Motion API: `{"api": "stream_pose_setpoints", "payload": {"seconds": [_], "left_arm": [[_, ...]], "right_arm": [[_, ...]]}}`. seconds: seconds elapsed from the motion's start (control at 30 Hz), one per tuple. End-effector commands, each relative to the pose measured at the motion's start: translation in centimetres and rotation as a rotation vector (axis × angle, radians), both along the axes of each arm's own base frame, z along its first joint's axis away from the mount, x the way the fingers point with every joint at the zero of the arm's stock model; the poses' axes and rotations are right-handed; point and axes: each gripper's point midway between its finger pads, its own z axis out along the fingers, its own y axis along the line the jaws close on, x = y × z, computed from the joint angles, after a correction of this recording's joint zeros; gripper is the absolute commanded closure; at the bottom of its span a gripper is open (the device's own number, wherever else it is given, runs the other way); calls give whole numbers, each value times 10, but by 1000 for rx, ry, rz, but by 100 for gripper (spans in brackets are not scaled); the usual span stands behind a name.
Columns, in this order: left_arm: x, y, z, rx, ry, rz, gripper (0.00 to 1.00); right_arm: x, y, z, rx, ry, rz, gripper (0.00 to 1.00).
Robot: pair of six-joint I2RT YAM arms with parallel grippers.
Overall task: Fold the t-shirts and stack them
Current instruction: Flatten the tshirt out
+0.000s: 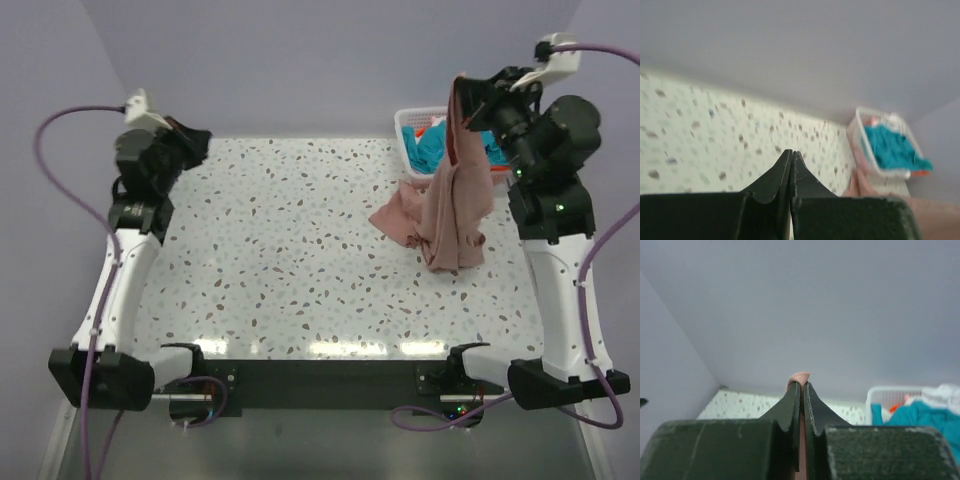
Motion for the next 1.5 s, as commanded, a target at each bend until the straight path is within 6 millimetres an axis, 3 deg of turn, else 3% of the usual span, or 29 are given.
{"api": "stream_pose_setpoints", "payload": {"seconds": [0.0,0.03,0.07,0.1,0.13,0.17,0.2,0.23,0.27,0.3,0.33,0.4,0.5,0.67,0.8,0.87,0.9,0.93,1.0,1.03,1.1,1.13,1.17,1.2,1.27,1.33,1.37,1.43,1.47], "left_arm": [[18,-71,-98,108,254,-205,97],[15,-102,-109,131,268,-294,95],[15,-119,-117,141,280,-344,93],[21,-137,-138,152,323,-395,88],[15,-168,-141,169,316,-496,85],[14,-184,-149,179,329,-543,83],[18,-201,-170,194,374,-592,79],[9,-232,-166,228,350,-682,77],[7,-247,-171,249,356,-725,75],[8,-263,-190,268,391,-769,72],[-2,-286,-186,289,369,-844,70],[-5,-306,-205,310,407,-903,68],[-9,-317,-209,290,422,-936,68],[-7,-304,-217,330,447,-880,66],[-4,-289,-213,334,452,-839,65],[-1,-276,-214,311,463,-808,66],[0,-269,-206,300,449,-794,66],[4,-256,-209,280,466,-765,66],[8,-238,-199,253,448,-725,66],[13,-219,-202,229,463,-687,66],[16,-198,-195,220,453,-644,66],[22,-181,-194,216,455,-603,65],[27,-156,-188,221,451,-550,65],[26,-156,-188,220,457,-551,65],[32,-135,-184,218,456,-507,65],[35,-116,-182,215,462,-467,65],[34,-109,-179,214,461,-452,65],[37,-91,-176,208,461,-408,65],[36,-85,-174,207,459,-396,64]], "right_arm": [[19,4,-62,12,166,4,100],[19,-2,-71,14,189,-28,100],[21,-7,-89,8,230,-61,100],[21,-14,-101,7,263,-100,100],[17,-31,-107,14,278,-190,100],[18,-41,-122,15,314,-253,100],[16,-51,-133,18,347,-306,100],[15,-59,-141,16,366,-350,100],[11,-78,-148,21,380,-459,100],[9,-84,-169,13,438,-503,100],[8,-91,-178,-2,460,-540,100],[8,-96,-211,-55,548,-573,100],[7,-95,-262,-101,675,-578,100],[7,-82,-352,-118,897,-536,100],[19,-72,-427,-156,1075,-517,100],[25,-70,-451,-176,1128,-514,100],[26,-68,-461,-189,1154,-508,100],[27,-62,-486,-216,1220,-485,100],[31,-53,-504,-250,1265,-444,100],[28,-42,-525,-285,1321,-406,100],[30,-19,-540,-313,1362,-311,100],[28,2,-546,-341,1371,-240,100],[26,60,-570,-370,1421,-4,100],[26,60,-570,-370,1421,-2,100],[25,109,-578,-411,1415,134,100],[11,162,-579,-426,1410,294,100],[15,185,-579,-425,1406,343,100],[-2,232,-574,-449,1400,481,100],[3,252,-558,-462,1363,535,100]]}}
